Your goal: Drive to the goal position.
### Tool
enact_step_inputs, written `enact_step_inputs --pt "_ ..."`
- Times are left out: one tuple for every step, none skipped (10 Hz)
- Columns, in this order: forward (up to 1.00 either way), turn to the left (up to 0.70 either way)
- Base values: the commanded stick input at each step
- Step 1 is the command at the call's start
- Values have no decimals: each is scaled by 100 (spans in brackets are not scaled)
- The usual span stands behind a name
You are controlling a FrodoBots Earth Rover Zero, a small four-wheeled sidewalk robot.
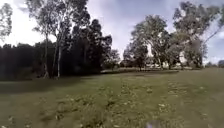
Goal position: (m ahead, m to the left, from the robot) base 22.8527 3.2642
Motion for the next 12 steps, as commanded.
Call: enact_step_inputs --pt "70 0" --pt "70 0" --pt "70 0" --pt "70 0" --pt "70 0" --pt "70 0" --pt "70 0" --pt "70 0" --pt "70 0" --pt "70 0" --pt "70 0" --pt "70 0"
